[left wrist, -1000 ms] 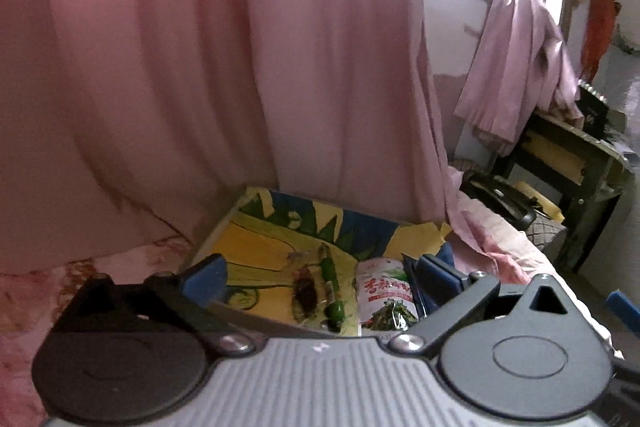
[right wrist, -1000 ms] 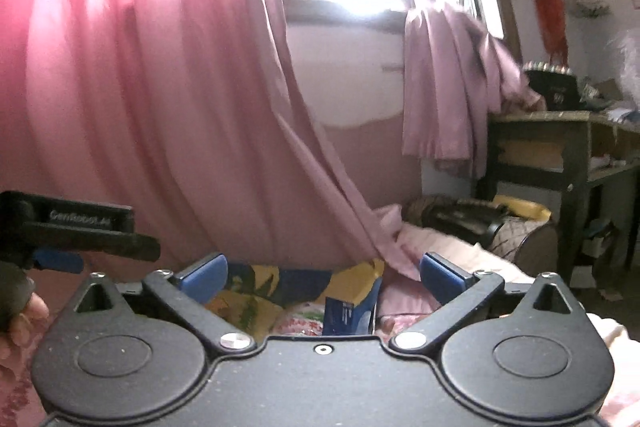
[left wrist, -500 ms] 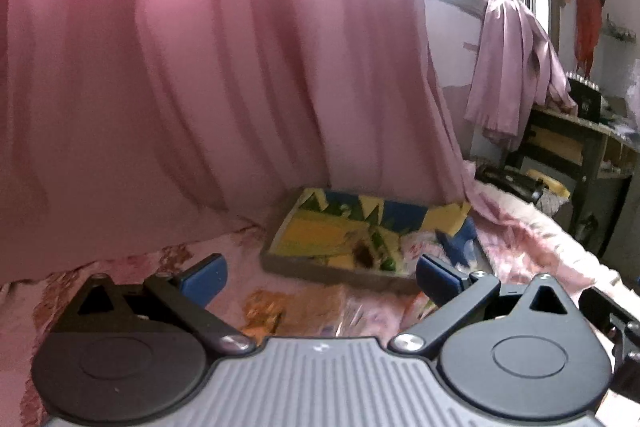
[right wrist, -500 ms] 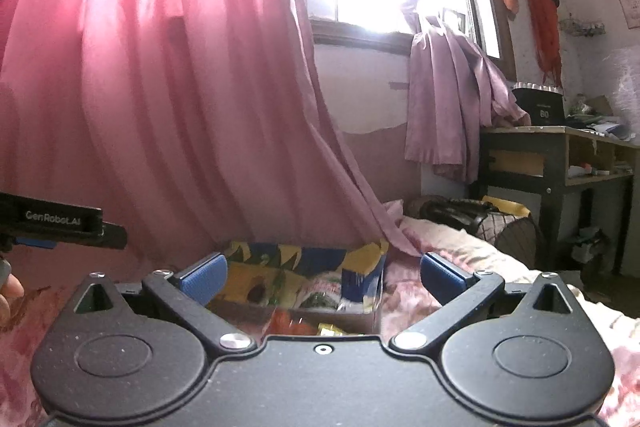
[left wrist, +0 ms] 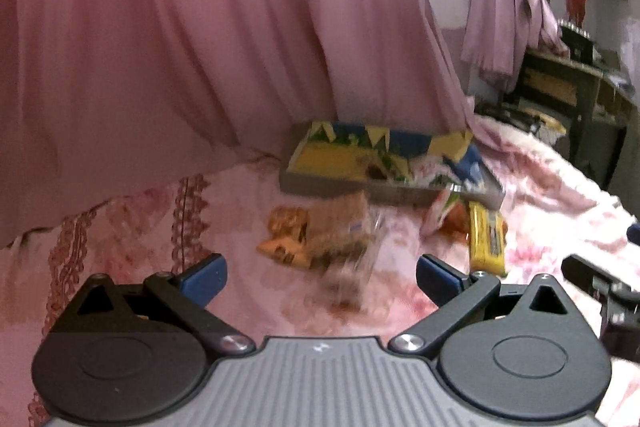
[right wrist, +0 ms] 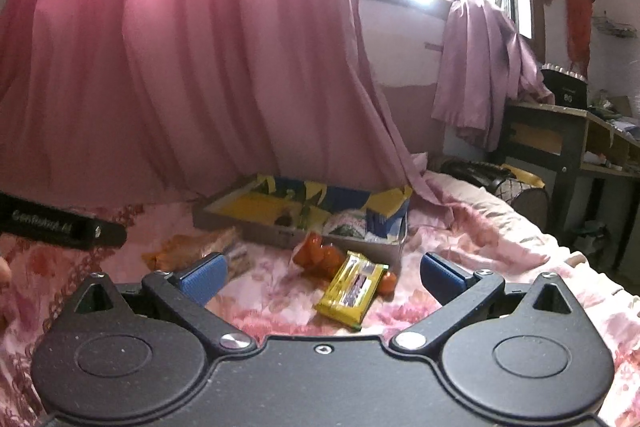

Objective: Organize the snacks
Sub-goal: 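Lift both tools back over the remaining snacks, then grasp the yellow wafer bar with the right tool while the left tool grasps the clear cracker pack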

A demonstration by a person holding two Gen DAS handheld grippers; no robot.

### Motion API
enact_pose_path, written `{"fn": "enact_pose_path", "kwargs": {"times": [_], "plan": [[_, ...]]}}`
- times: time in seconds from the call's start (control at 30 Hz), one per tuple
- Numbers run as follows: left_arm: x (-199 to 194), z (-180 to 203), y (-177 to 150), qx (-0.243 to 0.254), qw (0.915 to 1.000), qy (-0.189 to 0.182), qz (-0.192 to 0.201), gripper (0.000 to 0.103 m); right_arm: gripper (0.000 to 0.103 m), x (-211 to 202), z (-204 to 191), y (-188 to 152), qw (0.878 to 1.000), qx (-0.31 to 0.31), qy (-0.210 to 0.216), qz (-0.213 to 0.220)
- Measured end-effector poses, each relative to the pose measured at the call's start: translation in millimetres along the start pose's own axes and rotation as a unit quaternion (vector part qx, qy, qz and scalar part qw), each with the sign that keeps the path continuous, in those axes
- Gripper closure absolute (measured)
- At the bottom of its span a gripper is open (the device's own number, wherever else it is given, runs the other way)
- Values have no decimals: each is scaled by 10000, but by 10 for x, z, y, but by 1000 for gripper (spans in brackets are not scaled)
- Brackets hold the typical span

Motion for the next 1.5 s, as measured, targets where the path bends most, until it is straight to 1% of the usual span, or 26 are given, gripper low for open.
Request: {"fn": "enact_pose_path", "kwargs": {"times": [0.1,0.2,0.33,0.47,0.67,0.83,1.0,1.2,1.5], "plan": [[62,-15,-111,106,9998,7,-178,0,1,56,-23,-46,9998,-36,7,-171],[119,-19,-185,219,9993,-19,-288,0,1,152,-35,-88,9990,-12,66,-438],[192,-2,-226,353,9986,-107,-376,0,1,254,-80,-172,9963,-52,150,-848],[286,36,-254,442,9976,-222,-484,0,1,342,-133,-226,9934,-130,232,-1119],[471,75,-255,530,9965,-281,-577,0,1,480,-65,-267,9890,123,251,-1455],[648,88,-215,489,9964,-322,-613,0,1,638,53,-277,9857,372,210,-1631],[864,148,-154,548,9957,-324,-678,0,1,922,209,-225,9811,672,346,-1781],[1090,211,-68,592,9954,-270,-708,0,1,1320,441,-205,9789,759,142,-1890],[1354,253,-12,667,9941,-205,-835,0,1,1821,641,-317,9718,1211,133,-2018]]}}
Point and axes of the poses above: each gripper's, at about its wrist camera, not at the fingertips, and x roughly the way its jaws point, z to its right, y to its top, the point moved 3 cm from there along x, roughly the way its jaws point, and after that the axes turned 3 degrees about y, right-handed, at the moved point
